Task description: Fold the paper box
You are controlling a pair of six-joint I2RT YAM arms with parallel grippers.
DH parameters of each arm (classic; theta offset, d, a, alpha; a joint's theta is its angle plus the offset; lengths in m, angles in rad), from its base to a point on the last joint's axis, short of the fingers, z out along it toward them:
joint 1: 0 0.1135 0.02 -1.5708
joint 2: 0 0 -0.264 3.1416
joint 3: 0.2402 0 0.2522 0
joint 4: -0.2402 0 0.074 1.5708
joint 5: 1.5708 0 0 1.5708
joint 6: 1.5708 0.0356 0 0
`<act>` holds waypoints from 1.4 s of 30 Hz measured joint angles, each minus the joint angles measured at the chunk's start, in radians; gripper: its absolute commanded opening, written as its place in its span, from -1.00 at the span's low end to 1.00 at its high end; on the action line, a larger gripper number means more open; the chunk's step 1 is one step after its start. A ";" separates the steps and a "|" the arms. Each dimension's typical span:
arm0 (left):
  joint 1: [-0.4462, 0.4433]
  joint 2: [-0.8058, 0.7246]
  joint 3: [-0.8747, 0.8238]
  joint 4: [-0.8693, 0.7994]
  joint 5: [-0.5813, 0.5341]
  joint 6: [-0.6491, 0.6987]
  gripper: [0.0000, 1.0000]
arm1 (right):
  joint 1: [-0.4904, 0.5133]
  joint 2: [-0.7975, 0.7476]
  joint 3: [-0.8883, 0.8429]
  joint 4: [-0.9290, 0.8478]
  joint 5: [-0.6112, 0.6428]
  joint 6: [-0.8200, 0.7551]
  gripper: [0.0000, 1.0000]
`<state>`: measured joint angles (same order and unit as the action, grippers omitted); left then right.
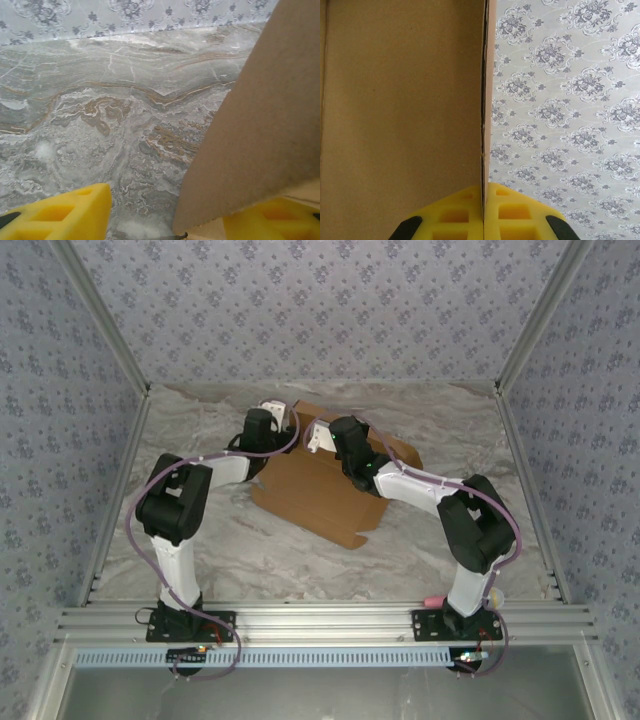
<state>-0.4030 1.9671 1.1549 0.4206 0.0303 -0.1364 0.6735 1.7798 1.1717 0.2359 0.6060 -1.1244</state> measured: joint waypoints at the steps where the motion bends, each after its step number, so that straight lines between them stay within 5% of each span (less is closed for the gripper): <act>1: 0.002 0.000 0.000 0.000 0.012 0.006 0.19 | 0.000 0.000 0.000 -0.001 0.000 0.000 -1.00; 26: -0.016 0.032 0.077 0.026 0.032 0.027 -0.74 | 0.000 0.000 0.021 -0.028 -0.004 0.003 -0.89; 39: -0.030 0.006 0.026 0.054 -0.049 0.042 -1.00 | 0.004 -0.006 0.038 -0.073 -0.008 0.060 -0.27; 42: -0.030 -0.017 0.002 0.047 -0.089 0.039 -1.00 | 0.009 -0.028 0.037 -0.100 -0.009 0.098 0.11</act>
<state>-0.4332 1.9503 1.1564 0.4671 -0.0586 -0.0975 0.6827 1.7515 1.2087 0.1360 0.5968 -1.0264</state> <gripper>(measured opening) 0.084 0.477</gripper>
